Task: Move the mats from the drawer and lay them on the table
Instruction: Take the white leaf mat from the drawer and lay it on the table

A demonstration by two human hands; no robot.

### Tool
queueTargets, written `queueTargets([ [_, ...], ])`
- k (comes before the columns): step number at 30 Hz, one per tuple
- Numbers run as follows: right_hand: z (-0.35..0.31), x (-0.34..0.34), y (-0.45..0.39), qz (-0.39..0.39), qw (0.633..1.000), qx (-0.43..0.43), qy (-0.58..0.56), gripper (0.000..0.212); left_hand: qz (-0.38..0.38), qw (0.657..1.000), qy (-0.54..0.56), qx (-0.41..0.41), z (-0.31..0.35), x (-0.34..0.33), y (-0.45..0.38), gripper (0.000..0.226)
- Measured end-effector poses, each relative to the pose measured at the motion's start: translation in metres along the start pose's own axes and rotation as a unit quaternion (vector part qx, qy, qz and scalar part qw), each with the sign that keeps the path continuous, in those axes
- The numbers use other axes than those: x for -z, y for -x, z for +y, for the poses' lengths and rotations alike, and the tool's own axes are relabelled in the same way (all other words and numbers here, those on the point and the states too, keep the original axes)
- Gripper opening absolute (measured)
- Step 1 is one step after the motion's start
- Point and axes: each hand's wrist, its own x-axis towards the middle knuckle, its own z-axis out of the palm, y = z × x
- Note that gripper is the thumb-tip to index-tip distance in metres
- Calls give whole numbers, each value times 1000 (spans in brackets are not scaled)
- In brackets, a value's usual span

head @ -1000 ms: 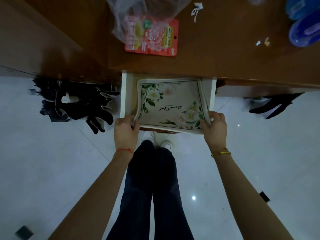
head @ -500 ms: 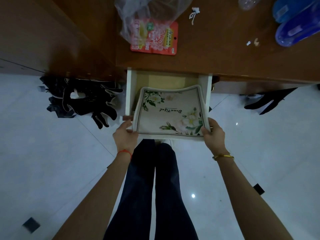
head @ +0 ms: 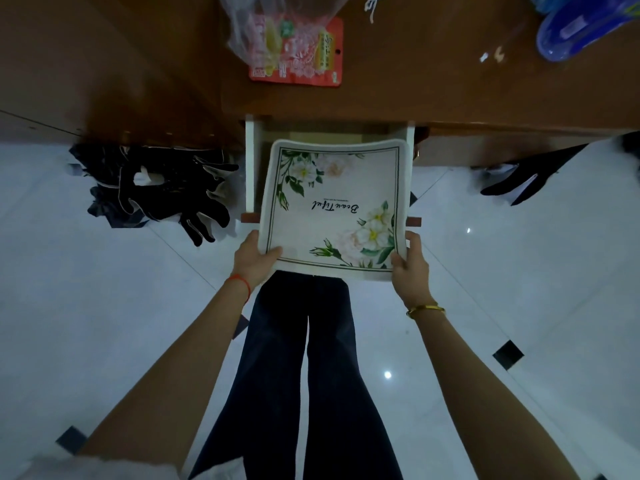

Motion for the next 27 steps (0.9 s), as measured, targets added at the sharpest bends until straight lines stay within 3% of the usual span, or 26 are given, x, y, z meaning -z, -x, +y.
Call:
queueTargets([
  [2,-6,2,6,14,1000,12,-16,36,1,1000,12,-24,8,4,8,41],
  [7,-27,29,36,25,998,33,-51,37,-14,996,36,-79,33,22,46,48],
  [16,-66,124,135,70,986,84,-123,35,-78,985,57,-144,102,63,167,44],
  [22,-79,170,207,143,972,78,-171,34,-151,967,12,-206,147,71,225,56],
  [27,-77,175,261,229,953,40,-193,35,-216,929,-36,-298,182,70,253,58],
])
